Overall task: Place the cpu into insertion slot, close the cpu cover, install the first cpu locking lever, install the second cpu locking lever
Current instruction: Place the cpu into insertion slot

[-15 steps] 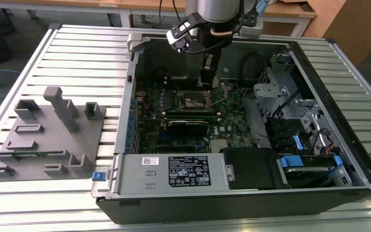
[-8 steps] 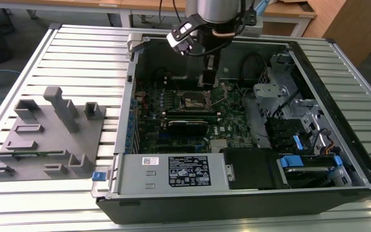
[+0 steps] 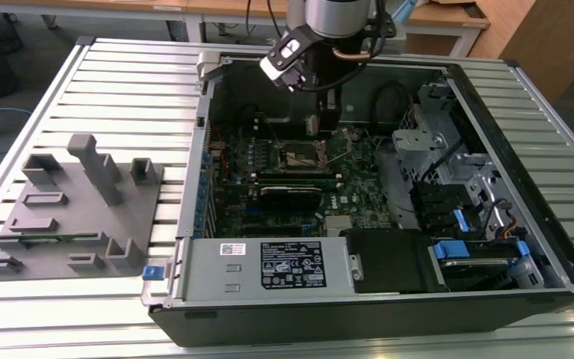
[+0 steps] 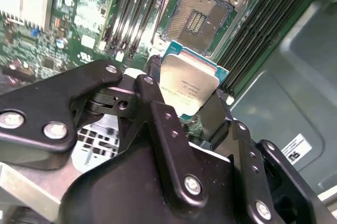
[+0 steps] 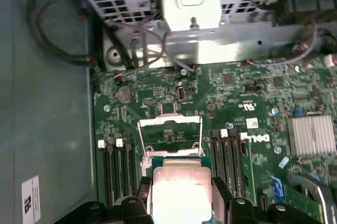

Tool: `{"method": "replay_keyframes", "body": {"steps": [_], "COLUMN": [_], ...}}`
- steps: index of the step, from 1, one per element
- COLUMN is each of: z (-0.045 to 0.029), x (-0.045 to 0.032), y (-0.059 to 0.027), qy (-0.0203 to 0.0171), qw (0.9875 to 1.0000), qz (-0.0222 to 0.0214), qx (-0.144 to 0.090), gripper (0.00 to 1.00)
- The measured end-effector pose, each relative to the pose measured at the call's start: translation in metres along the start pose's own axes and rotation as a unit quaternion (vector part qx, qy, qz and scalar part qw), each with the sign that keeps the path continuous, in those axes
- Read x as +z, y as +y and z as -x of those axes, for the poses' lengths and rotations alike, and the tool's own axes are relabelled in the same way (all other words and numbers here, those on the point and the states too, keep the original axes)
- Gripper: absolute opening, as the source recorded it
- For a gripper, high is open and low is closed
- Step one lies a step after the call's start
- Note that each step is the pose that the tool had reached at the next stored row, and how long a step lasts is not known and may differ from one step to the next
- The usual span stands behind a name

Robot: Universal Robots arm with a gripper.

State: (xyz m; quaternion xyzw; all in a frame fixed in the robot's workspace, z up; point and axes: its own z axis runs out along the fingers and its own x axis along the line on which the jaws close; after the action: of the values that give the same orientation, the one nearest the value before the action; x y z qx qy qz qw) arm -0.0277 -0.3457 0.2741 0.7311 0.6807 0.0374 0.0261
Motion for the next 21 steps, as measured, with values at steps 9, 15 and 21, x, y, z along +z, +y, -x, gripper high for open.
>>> {"method": "replay_keyframes", "body": {"steps": [9,15,21], "z": [0.0002,0.0011,0.0014], "x": [0.0039,0.009,0.0144], "y": [-0.0017,-0.013,-0.0163], "qy": [0.0045,0.005,0.0049], "qw": [0.9987,0.9985,0.9984], "qz": [-0.001,-0.001,-0.0011], "qx": [-0.05,-0.055,-0.056], "gripper": [0.54,0.54,0.54]}}
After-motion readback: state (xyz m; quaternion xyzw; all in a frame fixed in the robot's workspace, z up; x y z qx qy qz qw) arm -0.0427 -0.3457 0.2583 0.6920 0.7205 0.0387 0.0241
